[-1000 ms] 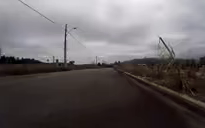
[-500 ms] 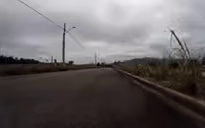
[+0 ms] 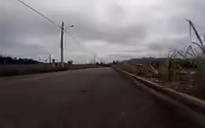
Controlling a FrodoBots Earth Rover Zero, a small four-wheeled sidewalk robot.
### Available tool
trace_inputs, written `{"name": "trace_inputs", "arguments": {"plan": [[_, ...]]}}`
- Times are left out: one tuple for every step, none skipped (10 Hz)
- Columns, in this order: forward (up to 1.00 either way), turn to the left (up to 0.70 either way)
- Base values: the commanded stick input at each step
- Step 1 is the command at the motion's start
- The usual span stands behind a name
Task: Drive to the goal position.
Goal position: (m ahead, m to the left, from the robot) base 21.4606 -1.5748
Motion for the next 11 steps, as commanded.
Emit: {"name": "trace_inputs", "arguments": {"plan": [[0.7, 0.0], [0.7, 0.0], [0.7, 0.0], [0.7, 0.0], [0.7, 0.0], [0.7, 0.0], [0.7, 0.0], [0.7, 0.0], [0.7, 0.0], [0.7, 0.0], [0.7, 0.0]]}}
